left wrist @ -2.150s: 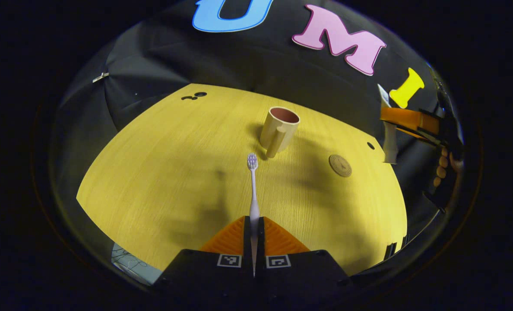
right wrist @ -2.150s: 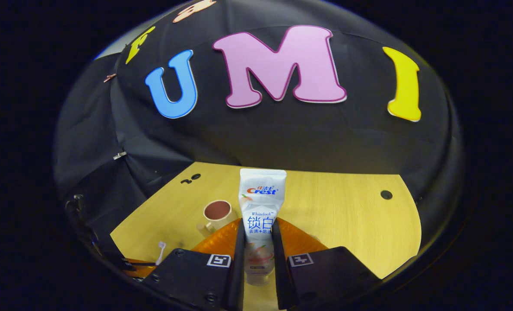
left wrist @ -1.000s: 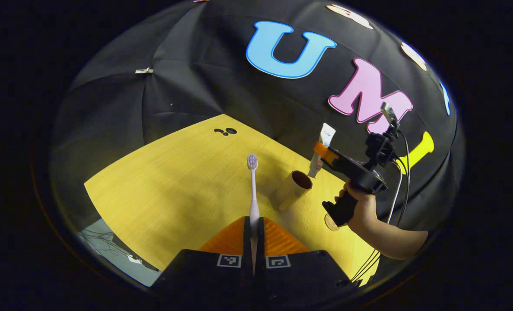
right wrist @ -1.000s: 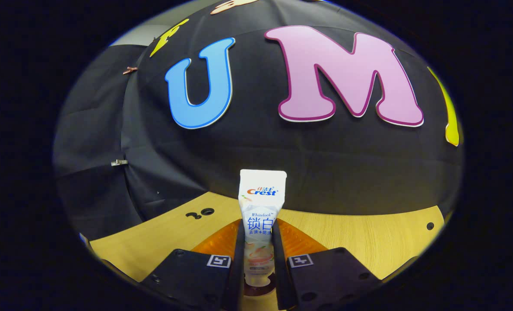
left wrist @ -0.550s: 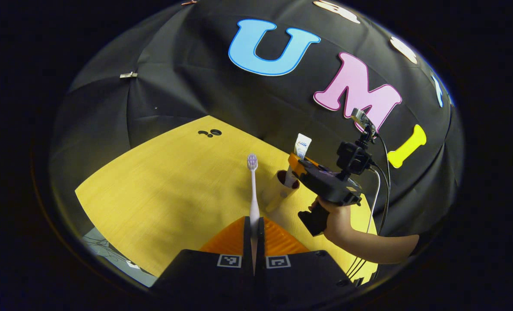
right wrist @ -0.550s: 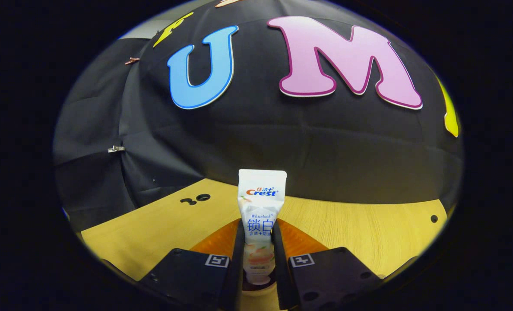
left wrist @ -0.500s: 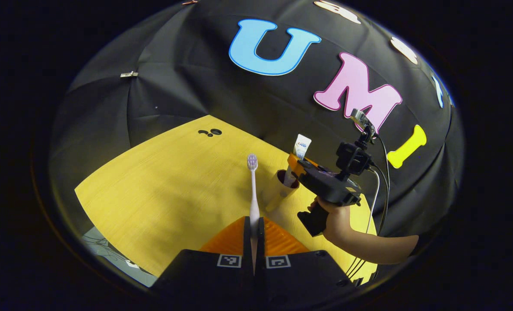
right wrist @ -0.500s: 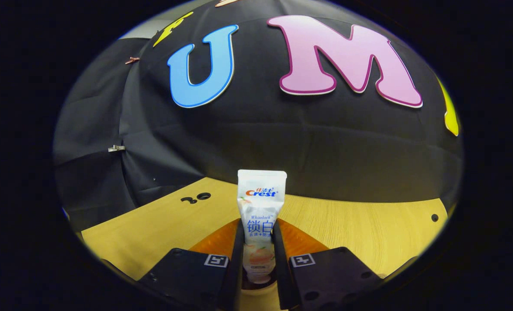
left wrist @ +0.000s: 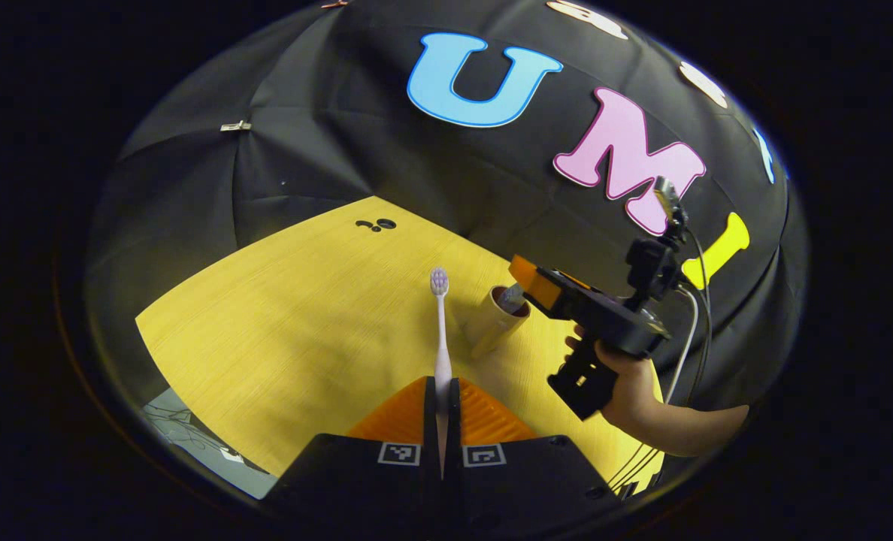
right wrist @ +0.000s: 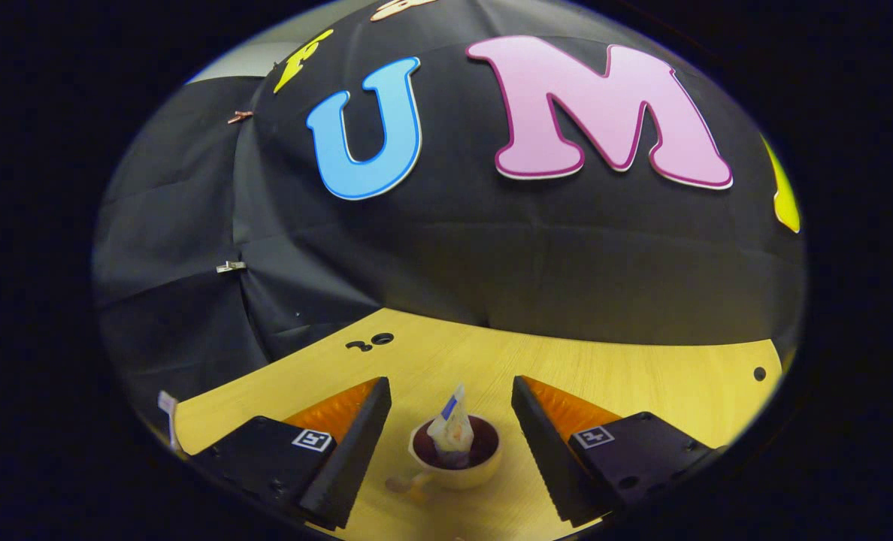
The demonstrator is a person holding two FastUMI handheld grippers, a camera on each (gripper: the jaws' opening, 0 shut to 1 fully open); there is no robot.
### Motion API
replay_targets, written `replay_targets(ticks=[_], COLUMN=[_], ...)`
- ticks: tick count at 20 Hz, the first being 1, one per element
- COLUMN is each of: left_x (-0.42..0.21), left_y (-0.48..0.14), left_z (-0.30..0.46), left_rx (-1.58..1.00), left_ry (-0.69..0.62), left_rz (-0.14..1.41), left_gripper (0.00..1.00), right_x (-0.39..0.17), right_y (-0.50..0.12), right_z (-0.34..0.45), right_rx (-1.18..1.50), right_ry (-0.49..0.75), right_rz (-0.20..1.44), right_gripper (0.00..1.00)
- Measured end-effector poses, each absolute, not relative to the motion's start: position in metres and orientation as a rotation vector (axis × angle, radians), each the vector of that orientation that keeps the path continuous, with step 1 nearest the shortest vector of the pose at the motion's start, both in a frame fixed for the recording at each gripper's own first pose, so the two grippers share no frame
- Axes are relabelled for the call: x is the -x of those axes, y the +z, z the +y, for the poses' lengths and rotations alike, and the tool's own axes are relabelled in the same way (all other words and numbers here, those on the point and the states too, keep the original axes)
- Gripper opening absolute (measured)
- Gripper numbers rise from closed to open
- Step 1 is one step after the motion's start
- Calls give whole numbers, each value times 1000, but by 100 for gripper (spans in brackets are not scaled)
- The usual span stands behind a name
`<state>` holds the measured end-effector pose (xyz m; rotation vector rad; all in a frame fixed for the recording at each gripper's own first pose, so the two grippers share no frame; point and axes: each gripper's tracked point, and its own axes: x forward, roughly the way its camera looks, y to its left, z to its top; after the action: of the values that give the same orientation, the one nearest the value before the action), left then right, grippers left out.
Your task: Put the toothbrush and toothpaste on the desktop into the cup, then pick up the cup and place it on the coaster on the desktop.
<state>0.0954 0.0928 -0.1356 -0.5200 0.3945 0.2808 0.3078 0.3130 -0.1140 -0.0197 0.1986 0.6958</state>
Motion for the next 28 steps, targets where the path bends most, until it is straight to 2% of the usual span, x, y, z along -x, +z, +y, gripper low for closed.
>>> replay_targets(ticks=[6,14,21,28], left_x=[-166,-270,-338,-359], left_y=[-99,-48,-57,-74], left_z=[83,55,52,53], left_rx=[462,433,333,143], left_ry=[184,32,22,45], left_rz=[243,-12,-76,-151], left_gripper=[6,6,6,6], right_x=[-289,-297,-292,-286], right_y=[-93,-114,-152,-177], right_z=[228,104,54,35], right_rx=[19,46,87,96], right_ry=[637,472,398,374], right_rz=[199,248,304,345], right_gripper=[99,98,99,99])
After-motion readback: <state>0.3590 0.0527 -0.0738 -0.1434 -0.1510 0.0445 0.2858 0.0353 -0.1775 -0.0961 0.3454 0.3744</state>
